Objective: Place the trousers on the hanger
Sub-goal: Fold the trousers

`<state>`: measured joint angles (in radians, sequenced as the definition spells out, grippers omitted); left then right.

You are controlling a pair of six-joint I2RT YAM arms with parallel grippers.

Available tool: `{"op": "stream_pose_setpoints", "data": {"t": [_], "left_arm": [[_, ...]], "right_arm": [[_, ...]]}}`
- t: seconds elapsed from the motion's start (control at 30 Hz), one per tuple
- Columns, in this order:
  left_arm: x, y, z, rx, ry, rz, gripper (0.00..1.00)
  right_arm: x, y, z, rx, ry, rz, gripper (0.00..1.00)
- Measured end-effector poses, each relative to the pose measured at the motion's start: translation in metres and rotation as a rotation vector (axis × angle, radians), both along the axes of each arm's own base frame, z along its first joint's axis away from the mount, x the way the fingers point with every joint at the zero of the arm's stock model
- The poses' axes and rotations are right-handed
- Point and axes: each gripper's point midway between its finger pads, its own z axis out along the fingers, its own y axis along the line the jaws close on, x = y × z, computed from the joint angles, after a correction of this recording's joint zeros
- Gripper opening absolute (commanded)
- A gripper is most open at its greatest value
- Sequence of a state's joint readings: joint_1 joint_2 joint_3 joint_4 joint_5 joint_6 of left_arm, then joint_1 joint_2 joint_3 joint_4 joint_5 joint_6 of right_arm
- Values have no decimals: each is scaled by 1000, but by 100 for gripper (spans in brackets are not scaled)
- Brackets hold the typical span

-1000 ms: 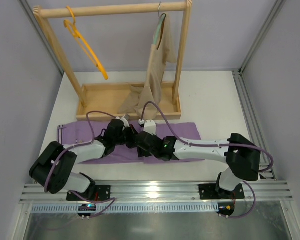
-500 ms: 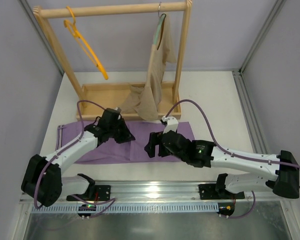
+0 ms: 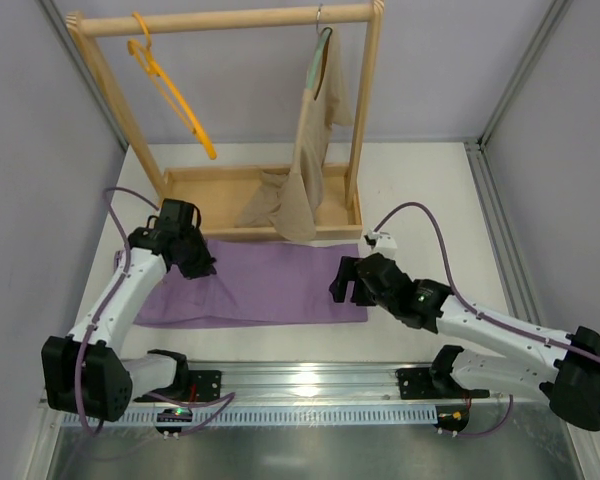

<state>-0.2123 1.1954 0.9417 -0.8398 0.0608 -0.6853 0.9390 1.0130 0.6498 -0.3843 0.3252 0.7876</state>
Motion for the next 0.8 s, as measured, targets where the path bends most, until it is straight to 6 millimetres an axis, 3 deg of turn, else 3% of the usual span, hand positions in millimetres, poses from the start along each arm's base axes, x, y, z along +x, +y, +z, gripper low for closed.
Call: {"op": "stream_pose_setpoints", "data": {"t": [0.17, 0.27, 0.8], "left_arm": [[-4, 31, 4, 64, 33, 39, 0], [-7, 50, 5, 113, 49, 72, 0], [-15, 152, 22, 329, 102, 291, 0]], "right_arm": [[16, -28, -24, 2, 56, -75, 88], [24, -34, -30, 3, 74, -89, 86], [30, 5, -75, 17, 179, 95, 71]]}}
